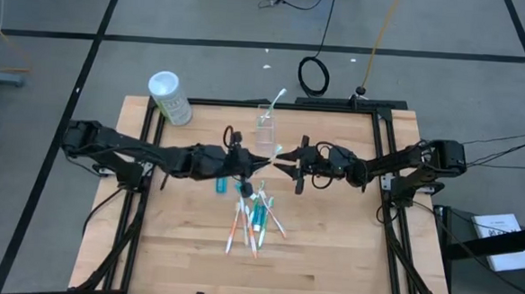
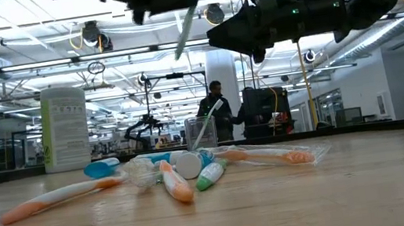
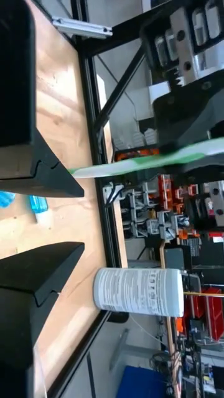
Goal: Pick & Place toothbrushing station
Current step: Put the green toothbrush into the transparent organizer
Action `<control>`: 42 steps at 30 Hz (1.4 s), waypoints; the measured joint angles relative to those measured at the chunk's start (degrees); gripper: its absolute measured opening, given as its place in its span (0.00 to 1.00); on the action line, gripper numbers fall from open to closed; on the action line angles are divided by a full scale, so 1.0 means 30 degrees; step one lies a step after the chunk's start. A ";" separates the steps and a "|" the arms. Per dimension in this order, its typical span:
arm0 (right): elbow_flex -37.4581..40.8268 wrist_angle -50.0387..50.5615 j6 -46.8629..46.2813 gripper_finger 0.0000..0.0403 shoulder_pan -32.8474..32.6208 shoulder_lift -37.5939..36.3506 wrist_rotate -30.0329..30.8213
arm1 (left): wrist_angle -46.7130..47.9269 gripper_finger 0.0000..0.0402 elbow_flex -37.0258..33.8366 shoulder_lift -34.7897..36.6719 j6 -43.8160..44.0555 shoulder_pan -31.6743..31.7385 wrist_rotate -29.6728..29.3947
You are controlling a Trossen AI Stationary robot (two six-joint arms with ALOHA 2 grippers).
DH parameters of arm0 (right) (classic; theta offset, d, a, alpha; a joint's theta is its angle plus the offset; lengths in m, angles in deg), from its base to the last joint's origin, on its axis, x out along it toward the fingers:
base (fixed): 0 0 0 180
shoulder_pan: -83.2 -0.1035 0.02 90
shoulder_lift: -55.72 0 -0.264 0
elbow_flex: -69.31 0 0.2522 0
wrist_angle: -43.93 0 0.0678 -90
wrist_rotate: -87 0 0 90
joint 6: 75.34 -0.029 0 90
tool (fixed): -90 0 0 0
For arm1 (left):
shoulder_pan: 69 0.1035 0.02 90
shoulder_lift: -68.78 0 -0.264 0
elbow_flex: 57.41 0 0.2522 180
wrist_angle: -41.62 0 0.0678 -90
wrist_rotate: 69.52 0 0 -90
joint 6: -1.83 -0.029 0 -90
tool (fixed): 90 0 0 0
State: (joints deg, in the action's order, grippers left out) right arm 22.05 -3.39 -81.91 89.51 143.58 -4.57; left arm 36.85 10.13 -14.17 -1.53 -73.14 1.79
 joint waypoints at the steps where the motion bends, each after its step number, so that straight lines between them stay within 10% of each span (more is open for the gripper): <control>1: 0.0000 0.0007 -0.0051 0.30 -0.0007 0.0000 -0.0011 | -0.1090 0.03 0.0076 -0.0330 -0.0118 0.0216 0.0702; 17: 0.0000 -0.0328 0.0143 0.44 -0.0510 0.0000 0.0434 | -0.5377 0.03 0.0058 -0.2514 0.0012 0.2266 0.5298; 29: 0.0000 -0.0064 0.1773 0.05 -0.0532 0.0007 0.0836 | -0.6284 0.03 0.0087 -0.2918 0.0147 0.2376 0.5707; 42: -0.0007 0.1150 0.1933 0.05 -0.0495 0.0015 0.1042 | -0.7345 0.48 0.0416 -0.2707 0.1369 0.2258 0.5227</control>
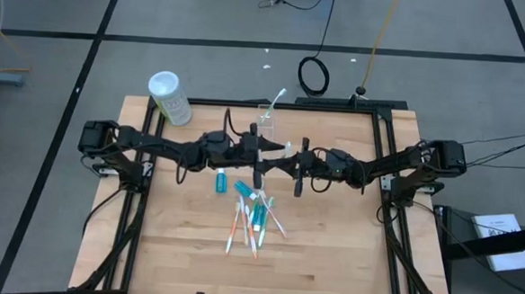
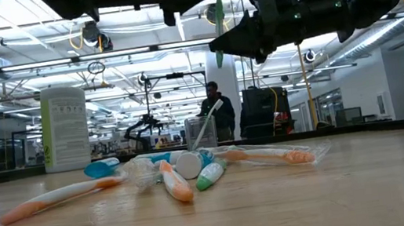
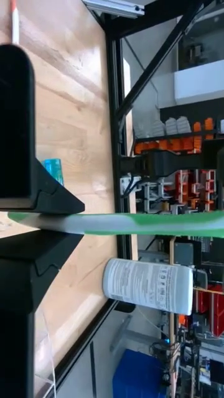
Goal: Pick & Place toothbrushing station
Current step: Put the green toothbrush into the transparent organizer
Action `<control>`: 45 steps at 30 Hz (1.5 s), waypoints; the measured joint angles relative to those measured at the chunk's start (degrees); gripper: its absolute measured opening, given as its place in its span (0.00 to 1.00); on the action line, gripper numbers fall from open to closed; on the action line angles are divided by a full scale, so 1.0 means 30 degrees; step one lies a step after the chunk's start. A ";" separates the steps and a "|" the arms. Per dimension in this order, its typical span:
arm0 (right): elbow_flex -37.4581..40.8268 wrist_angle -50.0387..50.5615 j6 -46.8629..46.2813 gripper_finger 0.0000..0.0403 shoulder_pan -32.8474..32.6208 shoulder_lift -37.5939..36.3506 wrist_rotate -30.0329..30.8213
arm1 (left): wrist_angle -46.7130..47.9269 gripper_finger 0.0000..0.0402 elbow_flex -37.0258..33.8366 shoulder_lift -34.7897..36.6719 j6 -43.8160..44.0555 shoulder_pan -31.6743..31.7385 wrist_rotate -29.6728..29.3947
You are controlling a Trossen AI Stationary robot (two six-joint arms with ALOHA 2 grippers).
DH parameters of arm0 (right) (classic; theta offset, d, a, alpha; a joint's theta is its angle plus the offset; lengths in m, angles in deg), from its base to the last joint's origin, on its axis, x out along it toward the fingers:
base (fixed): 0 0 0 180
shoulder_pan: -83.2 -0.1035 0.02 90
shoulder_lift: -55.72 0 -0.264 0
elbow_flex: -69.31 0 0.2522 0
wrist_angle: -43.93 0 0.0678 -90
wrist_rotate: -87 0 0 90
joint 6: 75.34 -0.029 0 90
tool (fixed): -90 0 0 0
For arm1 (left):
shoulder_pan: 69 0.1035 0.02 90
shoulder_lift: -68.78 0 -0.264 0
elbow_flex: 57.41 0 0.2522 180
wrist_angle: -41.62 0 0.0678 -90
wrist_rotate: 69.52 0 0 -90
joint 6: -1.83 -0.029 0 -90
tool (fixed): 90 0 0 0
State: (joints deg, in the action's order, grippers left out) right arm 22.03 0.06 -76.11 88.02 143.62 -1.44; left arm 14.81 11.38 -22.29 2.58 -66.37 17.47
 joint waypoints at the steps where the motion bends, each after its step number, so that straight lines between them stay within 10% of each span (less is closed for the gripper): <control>1: 0.0000 -0.0056 0.0000 0.05 0.0000 0.0000 -0.0007 | 0.0205 0.50 0.0172 0.0000 0.0094 0.0060 0.0001; 12: -0.0620 0.1147 -0.0007 0.05 -0.0007 0.0000 -0.0022 | 0.1644 0.51 0.1230 -0.0235 0.0831 0.0701 0.0650; 32: -0.0634 0.1220 -0.0182 0.05 0.0000 0.0000 0.0080 | 0.1667 0.05 0.1230 -0.0233 0.0444 0.0949 0.0754; 45: -0.0597 0.2737 -0.1011 0.37 -0.0026 -0.0011 0.1853 | 0.2566 0.06 0.1238 0.1960 -0.2194 0.4976 -0.1227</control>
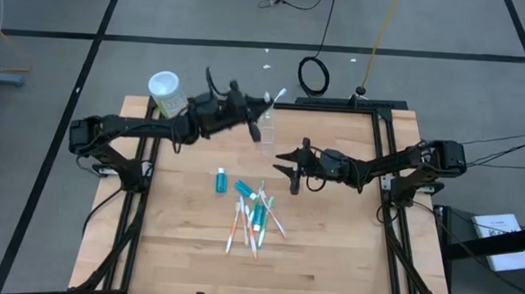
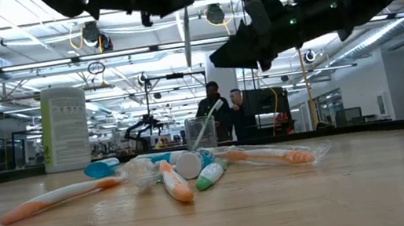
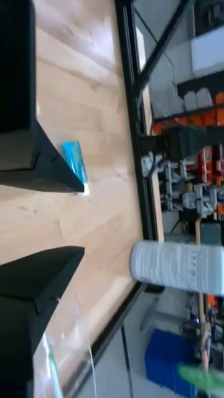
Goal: Pick & Place toothbrushing station
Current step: Put the green toothbrush into the transparent organizer
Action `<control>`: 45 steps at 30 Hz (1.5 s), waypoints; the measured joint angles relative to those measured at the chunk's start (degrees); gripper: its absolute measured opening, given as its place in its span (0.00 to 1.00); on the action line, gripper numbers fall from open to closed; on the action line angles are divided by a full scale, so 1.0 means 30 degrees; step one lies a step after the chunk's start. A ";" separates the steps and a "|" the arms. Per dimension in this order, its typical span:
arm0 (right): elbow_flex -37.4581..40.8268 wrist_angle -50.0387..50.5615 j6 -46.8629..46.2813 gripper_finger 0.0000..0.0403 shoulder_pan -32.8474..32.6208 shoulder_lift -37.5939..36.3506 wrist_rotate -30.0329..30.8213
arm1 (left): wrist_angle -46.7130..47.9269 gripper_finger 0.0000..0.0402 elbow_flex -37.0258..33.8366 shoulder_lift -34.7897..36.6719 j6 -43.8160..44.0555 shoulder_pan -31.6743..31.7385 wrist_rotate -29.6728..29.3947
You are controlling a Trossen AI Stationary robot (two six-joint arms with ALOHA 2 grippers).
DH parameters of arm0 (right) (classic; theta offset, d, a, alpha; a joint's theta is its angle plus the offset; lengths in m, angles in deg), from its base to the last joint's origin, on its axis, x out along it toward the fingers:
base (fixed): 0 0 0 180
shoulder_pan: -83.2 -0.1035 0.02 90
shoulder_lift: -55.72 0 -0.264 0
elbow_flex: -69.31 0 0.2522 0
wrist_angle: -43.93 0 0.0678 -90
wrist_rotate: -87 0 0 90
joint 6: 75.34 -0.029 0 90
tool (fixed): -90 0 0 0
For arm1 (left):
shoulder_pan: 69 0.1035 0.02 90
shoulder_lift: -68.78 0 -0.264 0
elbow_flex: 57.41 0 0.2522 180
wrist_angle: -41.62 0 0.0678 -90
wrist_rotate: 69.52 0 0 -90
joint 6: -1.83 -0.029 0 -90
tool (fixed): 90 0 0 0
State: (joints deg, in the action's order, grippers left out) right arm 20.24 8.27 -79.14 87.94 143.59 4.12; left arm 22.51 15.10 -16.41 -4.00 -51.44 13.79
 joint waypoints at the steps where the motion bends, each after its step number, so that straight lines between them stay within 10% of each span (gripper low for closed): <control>1: 0.0000 -0.0002 0.0046 0.38 0.0014 -0.0004 0.0057 | 0.0157 0.06 0.0000 -0.0031 0.0192 0.0523 0.0239; 14: -0.0007 0.0182 0.0144 0.39 0.0421 -0.0069 0.0089 | -0.4914 0.03 -0.0007 -0.5388 0.2689 0.5514 0.4882; 45: -0.0015 0.0149 0.0144 0.39 0.0441 -0.0084 0.0173 | -0.3922 0.05 -0.0007 -0.8123 0.4203 0.6572 0.3438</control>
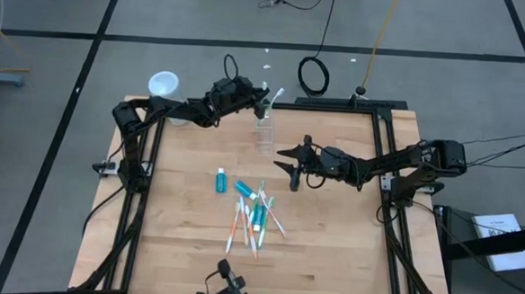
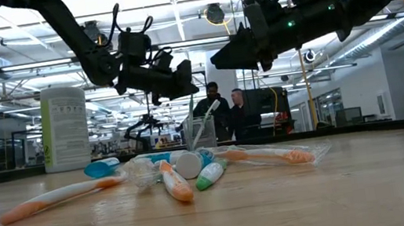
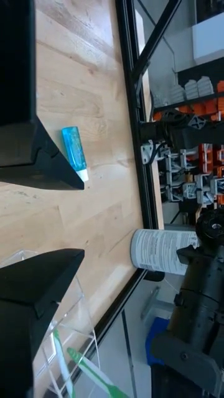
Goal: Pick & Place toothbrushing station
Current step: Put the green toothbrush into the transparent organizer
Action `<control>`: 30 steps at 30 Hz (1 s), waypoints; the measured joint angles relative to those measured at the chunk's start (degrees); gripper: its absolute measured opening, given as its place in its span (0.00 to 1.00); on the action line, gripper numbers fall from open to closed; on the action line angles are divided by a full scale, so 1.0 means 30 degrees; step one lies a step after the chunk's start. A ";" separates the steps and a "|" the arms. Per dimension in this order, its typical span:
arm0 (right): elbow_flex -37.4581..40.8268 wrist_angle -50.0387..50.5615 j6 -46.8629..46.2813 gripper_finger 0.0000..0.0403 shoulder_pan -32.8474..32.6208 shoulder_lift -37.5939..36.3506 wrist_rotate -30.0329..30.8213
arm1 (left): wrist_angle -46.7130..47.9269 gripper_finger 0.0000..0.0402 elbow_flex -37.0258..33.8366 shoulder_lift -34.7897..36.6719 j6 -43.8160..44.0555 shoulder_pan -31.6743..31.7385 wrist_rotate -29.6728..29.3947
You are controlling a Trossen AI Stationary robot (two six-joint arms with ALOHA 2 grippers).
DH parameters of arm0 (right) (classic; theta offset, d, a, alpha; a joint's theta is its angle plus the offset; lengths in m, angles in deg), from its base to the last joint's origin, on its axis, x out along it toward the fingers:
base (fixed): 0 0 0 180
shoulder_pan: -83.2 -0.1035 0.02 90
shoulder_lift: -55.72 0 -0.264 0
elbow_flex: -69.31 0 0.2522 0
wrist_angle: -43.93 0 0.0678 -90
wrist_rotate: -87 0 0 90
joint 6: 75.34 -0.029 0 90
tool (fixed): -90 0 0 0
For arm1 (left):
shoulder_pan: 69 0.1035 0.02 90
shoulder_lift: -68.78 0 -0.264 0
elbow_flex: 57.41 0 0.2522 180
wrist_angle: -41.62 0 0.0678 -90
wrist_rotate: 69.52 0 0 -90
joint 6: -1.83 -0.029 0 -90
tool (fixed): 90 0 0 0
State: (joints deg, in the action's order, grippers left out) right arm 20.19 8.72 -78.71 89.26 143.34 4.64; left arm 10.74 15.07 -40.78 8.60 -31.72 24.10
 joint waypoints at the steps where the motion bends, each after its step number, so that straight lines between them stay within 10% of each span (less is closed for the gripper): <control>1: 0.0000 0.0000 0.0000 0.39 0.0000 0.0000 0.0000 | 0.0016 0.05 0.0000 0.0000 0.0011 -0.0009 -0.0170; 30: -0.0006 -0.0012 -0.0133 0.39 0.0000 -0.0007 0.0015 | 0.0232 0.03 0.0000 0.0000 -0.0667 -0.0079 -0.0220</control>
State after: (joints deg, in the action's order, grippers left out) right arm 20.18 8.68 -79.11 89.26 143.31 4.68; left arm 11.44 15.07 -40.78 6.60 -31.96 23.44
